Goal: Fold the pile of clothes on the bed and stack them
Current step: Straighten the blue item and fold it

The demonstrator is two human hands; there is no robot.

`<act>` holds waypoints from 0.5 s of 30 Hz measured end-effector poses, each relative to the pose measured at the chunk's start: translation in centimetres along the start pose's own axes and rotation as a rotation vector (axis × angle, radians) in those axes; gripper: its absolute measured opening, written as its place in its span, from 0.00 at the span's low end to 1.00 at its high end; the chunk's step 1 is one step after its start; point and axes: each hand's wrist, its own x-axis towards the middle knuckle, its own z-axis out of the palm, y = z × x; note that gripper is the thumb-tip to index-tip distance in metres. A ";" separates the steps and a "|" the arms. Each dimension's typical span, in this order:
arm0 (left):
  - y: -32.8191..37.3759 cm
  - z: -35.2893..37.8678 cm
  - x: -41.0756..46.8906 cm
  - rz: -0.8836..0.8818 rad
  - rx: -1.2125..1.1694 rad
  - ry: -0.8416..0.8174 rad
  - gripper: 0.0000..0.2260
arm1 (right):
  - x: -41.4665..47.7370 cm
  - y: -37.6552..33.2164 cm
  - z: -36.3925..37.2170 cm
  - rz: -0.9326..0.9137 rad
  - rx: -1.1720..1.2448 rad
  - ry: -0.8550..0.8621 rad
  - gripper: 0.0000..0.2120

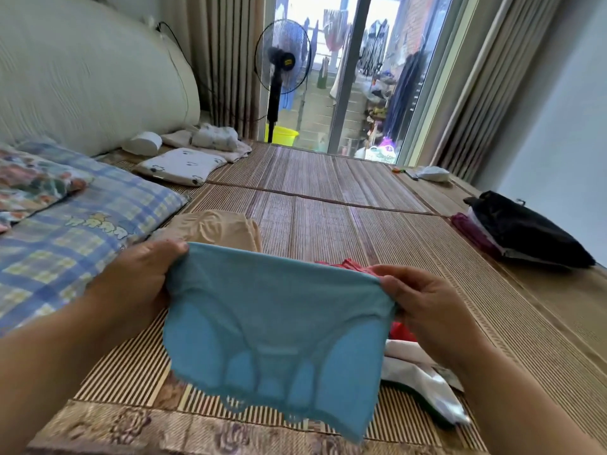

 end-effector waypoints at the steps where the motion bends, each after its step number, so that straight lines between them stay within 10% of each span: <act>1: -0.3 0.2 0.2 -0.012 -0.055 -0.014 0.16 | 0.1 0.3 -0.1 0.024 0.018 -0.021 0.11; 15: -2.7 3.7 3.5 -0.207 -0.115 0.043 0.12 | 4.8 3.9 -0.5 0.181 0.283 0.179 0.03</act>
